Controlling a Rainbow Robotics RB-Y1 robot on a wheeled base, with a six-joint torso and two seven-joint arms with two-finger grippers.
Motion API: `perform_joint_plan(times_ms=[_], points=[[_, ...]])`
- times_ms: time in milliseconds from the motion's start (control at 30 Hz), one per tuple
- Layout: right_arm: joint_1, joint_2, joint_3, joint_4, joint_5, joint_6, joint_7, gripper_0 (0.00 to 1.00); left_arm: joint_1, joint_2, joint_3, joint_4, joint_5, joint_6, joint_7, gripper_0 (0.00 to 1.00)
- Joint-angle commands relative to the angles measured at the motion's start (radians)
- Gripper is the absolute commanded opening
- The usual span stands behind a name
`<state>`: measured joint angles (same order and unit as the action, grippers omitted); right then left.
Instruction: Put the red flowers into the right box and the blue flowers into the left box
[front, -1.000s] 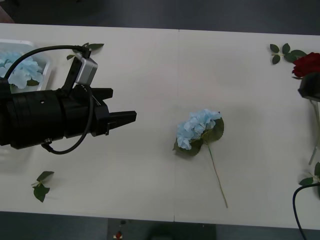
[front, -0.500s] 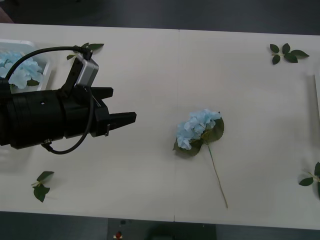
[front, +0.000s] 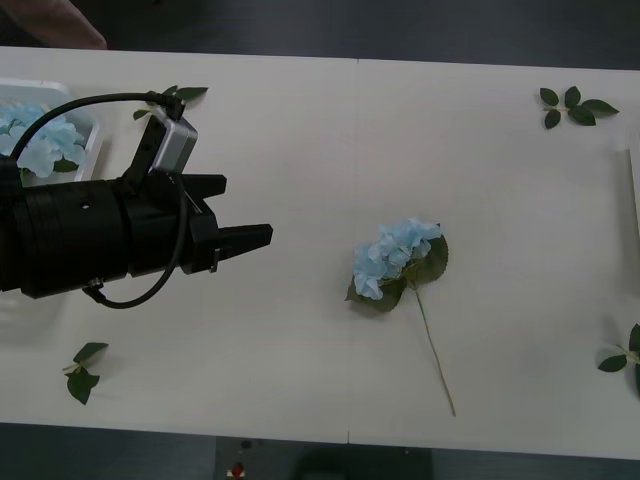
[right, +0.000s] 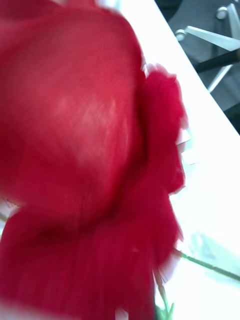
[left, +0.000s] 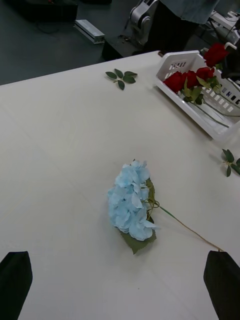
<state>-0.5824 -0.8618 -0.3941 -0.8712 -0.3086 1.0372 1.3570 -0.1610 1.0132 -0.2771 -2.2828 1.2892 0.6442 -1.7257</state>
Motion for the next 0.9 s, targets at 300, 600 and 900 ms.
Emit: perform_joint_plan(times_ms=[300,600,900], points=[[-0.04,-0.043,0.0,-0.043,-0.055,0.044,0.126,1.0,0.012,-0.011,0.016,-0.01,0.001,-0.009,-0.026,1.0],[-0.04,-0.031,-0.011,-0.315,-0.274,0.507,0.421,1.0,0.012,-0.011,0.016,-0.01,0.001,-0.009,-0.026,1.0],[0.007,0.141,-0.104,-0.614,-0.432,0.842,0.594,1.0,0.012,-0.011,0.016,-0.01,0.001,-0.009,-0.026,1.0]])
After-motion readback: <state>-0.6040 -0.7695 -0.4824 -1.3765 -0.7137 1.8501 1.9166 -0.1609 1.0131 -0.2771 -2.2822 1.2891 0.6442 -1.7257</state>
